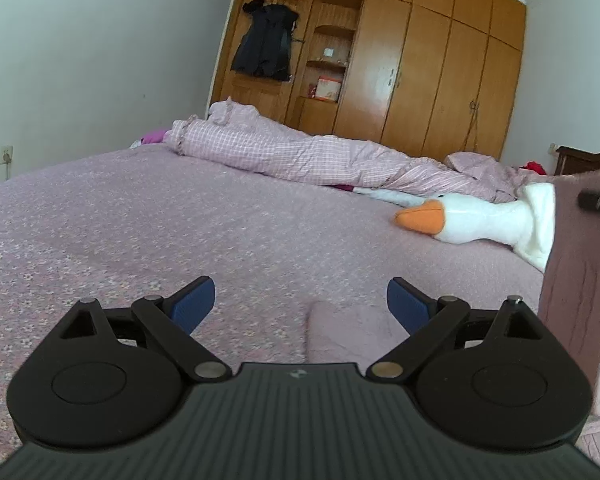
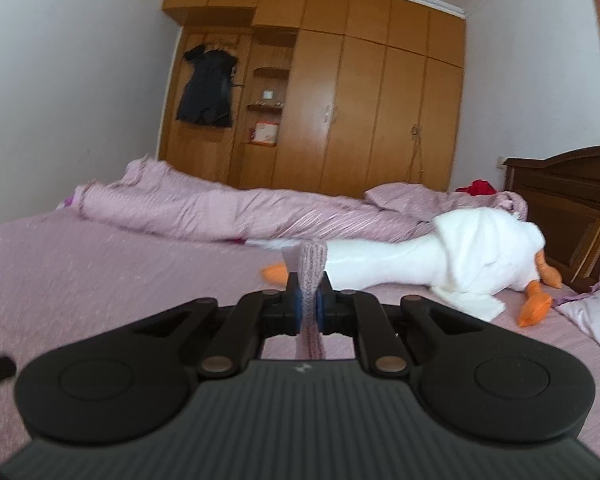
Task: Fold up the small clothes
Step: 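Lower the sleeve onto the cardigan and open the right gripper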
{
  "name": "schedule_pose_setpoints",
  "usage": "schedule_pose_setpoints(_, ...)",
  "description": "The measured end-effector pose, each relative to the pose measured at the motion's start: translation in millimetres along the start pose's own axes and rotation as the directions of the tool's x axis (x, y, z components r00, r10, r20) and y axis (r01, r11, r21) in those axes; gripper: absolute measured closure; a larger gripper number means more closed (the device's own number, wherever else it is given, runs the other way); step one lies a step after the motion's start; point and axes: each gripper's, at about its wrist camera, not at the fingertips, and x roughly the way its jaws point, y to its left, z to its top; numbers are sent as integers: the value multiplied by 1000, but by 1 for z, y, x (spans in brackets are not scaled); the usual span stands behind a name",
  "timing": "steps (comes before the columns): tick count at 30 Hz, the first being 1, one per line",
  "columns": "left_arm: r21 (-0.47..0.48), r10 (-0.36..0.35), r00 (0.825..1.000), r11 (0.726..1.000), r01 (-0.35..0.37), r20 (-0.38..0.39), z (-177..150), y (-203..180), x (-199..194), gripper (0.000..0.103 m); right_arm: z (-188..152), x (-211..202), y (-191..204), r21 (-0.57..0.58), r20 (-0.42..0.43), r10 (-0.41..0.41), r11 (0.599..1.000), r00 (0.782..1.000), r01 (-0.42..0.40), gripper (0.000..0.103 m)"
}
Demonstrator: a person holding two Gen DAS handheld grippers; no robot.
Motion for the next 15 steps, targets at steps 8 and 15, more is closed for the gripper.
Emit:
schedule_pose_setpoints(8,-46,18,1000,999,-18,-17,2,20,1,6,-55,-5,53,-130,-16,96,987,995,-97,92)
schedule_pose_setpoints(15,-47,28,999,998,-30,-39,-2,25,4,6,-94,-6,80,-235,-73,160,956,984,-173,92)
